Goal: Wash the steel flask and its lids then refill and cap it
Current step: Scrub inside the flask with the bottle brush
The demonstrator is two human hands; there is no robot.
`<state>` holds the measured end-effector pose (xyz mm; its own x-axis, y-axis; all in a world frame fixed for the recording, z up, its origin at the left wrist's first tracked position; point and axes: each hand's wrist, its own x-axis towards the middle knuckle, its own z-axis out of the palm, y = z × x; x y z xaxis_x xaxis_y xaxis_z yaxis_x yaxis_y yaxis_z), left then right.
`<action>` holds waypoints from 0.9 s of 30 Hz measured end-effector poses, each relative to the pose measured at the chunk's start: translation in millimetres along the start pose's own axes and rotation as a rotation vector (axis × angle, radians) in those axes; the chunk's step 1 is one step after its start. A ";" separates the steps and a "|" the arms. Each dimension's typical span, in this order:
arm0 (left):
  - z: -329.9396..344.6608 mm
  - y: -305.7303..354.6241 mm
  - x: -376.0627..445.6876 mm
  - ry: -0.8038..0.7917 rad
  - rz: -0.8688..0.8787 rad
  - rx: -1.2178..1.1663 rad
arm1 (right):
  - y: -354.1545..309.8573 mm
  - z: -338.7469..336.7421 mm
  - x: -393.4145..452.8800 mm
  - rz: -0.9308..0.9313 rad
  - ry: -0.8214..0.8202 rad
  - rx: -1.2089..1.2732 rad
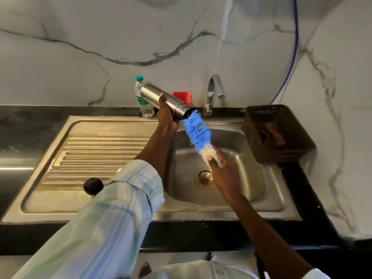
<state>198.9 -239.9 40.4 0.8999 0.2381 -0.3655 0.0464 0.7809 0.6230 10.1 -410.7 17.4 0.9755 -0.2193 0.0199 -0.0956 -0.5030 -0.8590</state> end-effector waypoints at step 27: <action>2.3 -61.1 -18.1 0.001 -0.056 0.365 | 14.6 14.5 62.8 0.274 -0.294 0.280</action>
<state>180.8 -293.2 10.5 0.8913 0.2016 -0.4062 0.2470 0.5355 0.8076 72.8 -419.7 -1.3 0.9405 -0.0460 -0.3366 -0.3387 -0.2067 -0.9179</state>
